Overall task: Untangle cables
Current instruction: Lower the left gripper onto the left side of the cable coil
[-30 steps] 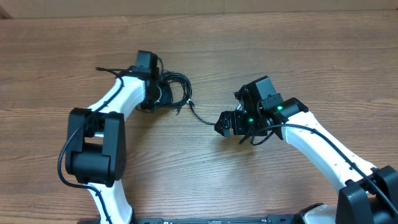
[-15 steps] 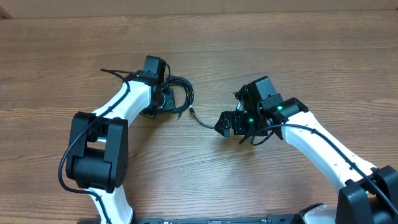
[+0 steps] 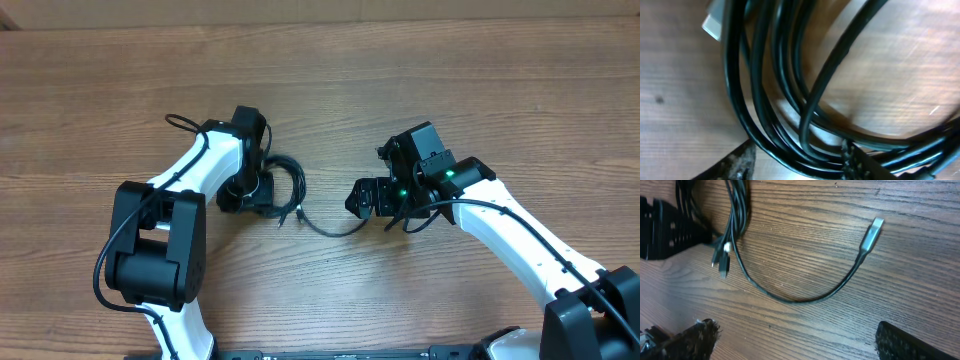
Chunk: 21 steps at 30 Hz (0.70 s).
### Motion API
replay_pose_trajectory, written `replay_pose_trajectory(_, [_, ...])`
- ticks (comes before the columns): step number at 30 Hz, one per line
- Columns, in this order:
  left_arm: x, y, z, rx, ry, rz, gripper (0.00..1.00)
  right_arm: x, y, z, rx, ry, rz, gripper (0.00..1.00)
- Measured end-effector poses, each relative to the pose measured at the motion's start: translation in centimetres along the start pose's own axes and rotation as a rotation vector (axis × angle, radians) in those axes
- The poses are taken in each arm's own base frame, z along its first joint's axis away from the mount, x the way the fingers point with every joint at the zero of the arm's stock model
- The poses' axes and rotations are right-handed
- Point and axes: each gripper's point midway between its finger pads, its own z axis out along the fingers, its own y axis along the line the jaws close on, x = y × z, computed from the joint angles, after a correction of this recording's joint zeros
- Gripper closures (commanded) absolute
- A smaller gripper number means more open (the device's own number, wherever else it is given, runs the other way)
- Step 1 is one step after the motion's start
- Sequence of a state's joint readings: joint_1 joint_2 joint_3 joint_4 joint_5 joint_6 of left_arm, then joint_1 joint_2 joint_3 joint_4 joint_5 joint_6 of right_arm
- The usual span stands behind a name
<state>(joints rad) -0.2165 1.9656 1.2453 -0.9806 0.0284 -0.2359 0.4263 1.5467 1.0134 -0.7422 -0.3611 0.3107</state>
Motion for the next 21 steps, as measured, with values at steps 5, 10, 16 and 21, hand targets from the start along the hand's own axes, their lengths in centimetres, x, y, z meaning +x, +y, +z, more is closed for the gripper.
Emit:
replay_pose_trajectory(5, [2.0, 0.6, 0.3, -0.023, 0.083, 0.010, 0.39, 0.0, 0.0, 0.0, -0.001, -0.001, 0.000, 0.00])
replay_pose_trajectory(10, [3.9, 0.9, 0.5, -0.035, 0.166, 0.029, 0.40, -0.3, 0.1, 0.0, -0.006, -0.013, -0.005, 0.00])
replay_pose_trajectory(16, [5.7, 0.5, 0.6, 0.004, 0.244, 0.055, 0.34, 1.0, -0.7, 0.8, 0.007, 0.019, 0.011, 0.01])
replay_pose_trajectory(21, [7.3, -1.5, 0.4, 0.142, 0.311, 0.125, 0.39, 1.6, -1.1, 1.2, 0.013, 0.032, 0.013, 0.16])
